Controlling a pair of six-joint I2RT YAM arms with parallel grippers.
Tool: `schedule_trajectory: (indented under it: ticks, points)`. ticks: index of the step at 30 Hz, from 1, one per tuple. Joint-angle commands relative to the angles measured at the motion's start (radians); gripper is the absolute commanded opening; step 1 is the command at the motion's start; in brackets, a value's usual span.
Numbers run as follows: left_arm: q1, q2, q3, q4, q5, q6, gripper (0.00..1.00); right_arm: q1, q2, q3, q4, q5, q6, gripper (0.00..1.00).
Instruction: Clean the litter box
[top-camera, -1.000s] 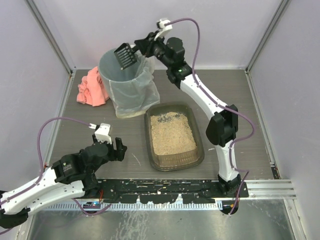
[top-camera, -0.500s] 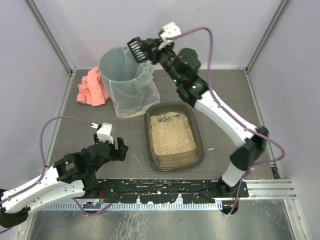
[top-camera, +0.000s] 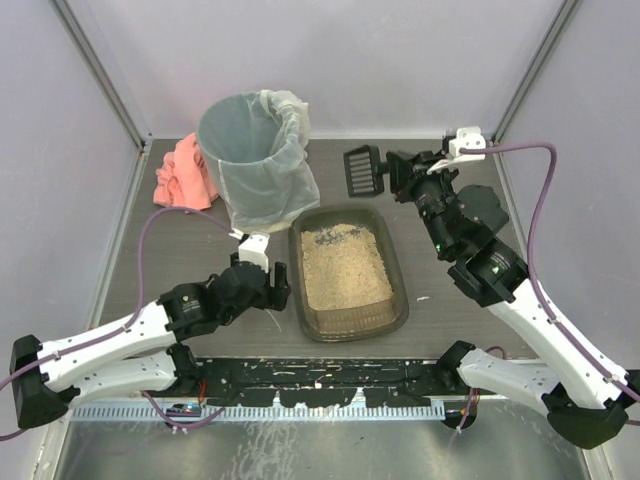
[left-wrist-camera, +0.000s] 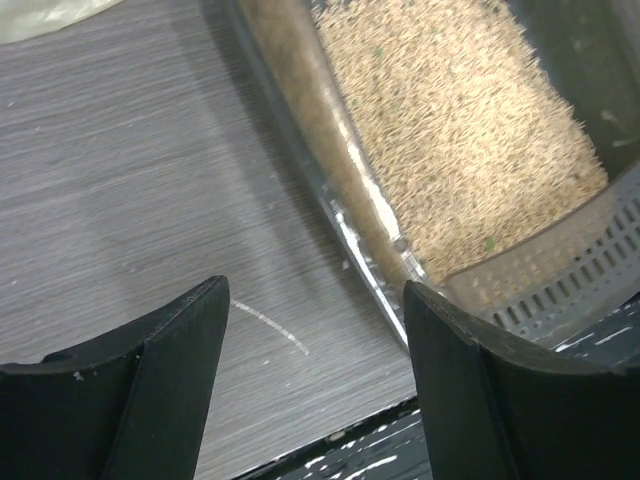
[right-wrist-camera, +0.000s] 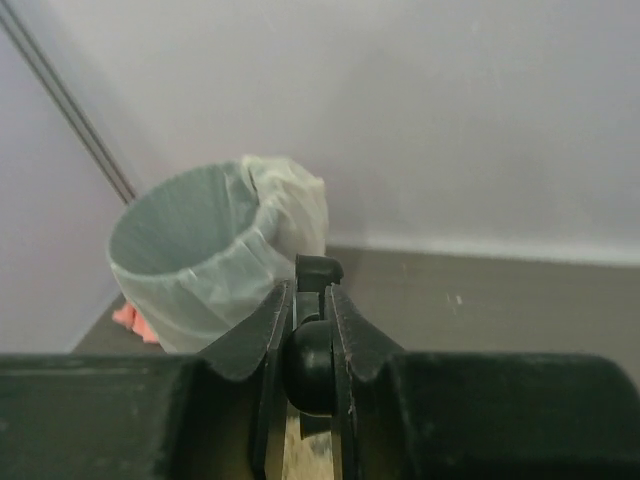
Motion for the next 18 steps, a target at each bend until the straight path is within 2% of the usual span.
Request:
schedule_trajectory:
  ticks: [1,5,12,18]
  points:
    - [0.002,0.058,0.072,0.156,0.027,0.009,0.70,0.000,-0.014,-0.024,-0.268,0.113,0.181,0.01]
    - [0.002,0.166,0.097,0.206,0.039,-0.004,0.64,0.000,0.019,-0.047,-0.399,0.097,0.294,0.01]
    - [0.002,0.307,0.116,0.288,0.059,-0.033,0.58,-0.001,0.166,-0.084,-0.336,0.066,0.342,0.01]
    - [0.002,0.383,0.139,0.293,0.037,-0.036,0.52,-0.034,0.305,-0.104,-0.209,0.021,0.344,0.01]
